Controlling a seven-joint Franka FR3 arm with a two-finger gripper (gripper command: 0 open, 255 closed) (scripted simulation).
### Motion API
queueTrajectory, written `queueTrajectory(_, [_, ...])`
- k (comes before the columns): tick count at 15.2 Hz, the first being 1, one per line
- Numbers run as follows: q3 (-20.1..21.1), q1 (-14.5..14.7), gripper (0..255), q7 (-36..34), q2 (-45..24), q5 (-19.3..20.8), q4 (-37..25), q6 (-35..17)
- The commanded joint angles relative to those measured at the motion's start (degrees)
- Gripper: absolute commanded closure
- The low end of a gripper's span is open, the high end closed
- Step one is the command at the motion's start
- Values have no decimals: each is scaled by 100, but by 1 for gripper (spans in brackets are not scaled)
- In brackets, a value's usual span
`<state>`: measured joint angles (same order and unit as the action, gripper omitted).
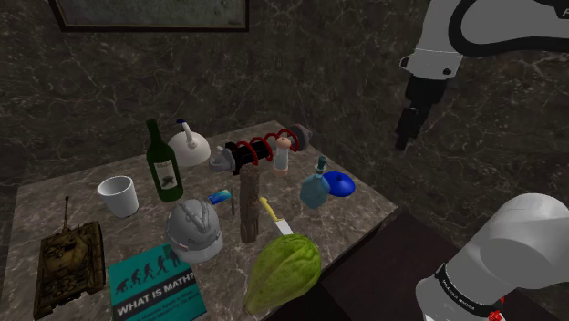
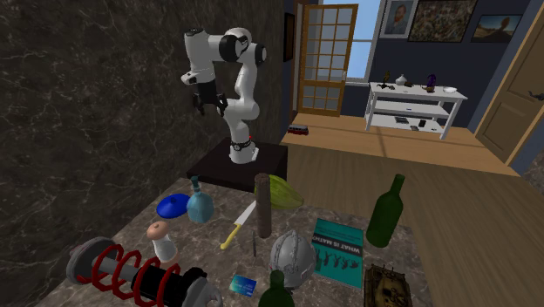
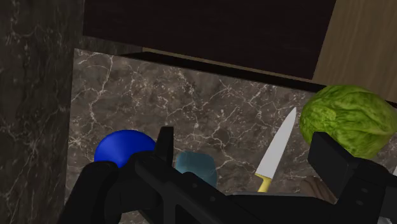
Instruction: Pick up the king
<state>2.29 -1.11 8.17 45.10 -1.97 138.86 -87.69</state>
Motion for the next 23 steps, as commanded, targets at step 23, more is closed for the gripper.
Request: queueTrajectory(23, [1928, 612, 0, -1936, -3619, -334, -1828, -2347])
